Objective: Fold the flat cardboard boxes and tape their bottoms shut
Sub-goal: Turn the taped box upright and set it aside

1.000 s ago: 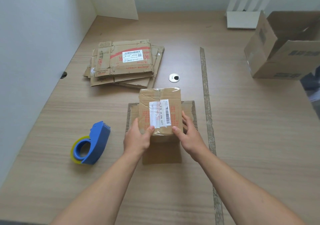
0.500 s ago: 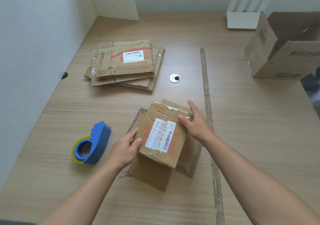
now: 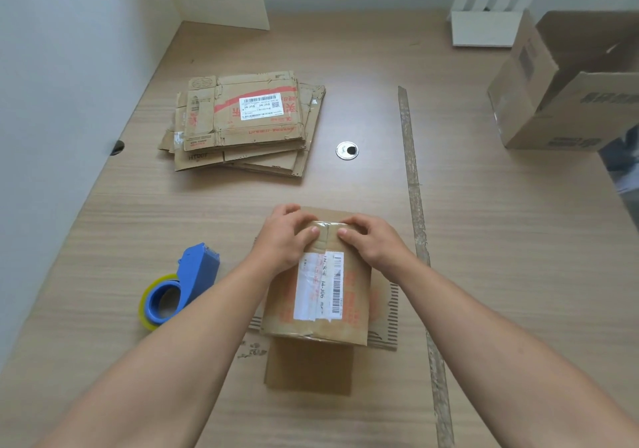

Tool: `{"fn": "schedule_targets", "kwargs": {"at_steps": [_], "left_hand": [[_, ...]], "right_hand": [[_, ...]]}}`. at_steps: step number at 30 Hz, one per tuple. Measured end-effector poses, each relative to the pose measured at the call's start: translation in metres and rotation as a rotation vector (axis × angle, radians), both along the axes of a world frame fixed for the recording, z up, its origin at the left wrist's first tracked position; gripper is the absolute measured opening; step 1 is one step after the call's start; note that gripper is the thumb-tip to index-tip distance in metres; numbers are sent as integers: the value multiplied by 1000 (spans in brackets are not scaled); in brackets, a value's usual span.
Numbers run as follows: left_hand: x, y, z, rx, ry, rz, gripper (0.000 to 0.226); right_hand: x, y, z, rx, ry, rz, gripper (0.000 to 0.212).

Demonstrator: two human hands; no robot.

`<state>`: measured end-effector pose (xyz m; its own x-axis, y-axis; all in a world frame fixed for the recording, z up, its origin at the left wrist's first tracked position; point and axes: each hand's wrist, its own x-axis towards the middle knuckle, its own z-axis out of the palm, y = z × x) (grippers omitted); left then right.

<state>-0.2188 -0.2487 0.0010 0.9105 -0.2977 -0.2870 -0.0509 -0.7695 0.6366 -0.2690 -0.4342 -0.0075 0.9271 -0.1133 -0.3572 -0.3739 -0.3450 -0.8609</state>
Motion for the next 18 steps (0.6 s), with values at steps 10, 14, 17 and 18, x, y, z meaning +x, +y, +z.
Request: {"fn": "schedule_targets", "kwargs": {"at_steps": [10, 14, 17, 18], "left_hand": [[2, -4, -8, -201, 65, 71, 15], [-1, -6, -12, -193, 13, 140, 5], [-1, -7, -13, -207, 27, 186, 5], [-1, -7, -12, -202, 28, 188, 6]], "right_hand": [[7, 9, -6, 103, 13, -31, 35], [7, 13, -9, -18, -14, -31, 16], [9, 17, -10, -50, -16, -35, 13], [10, 17, -10, -59, -19, -33, 14]]}}
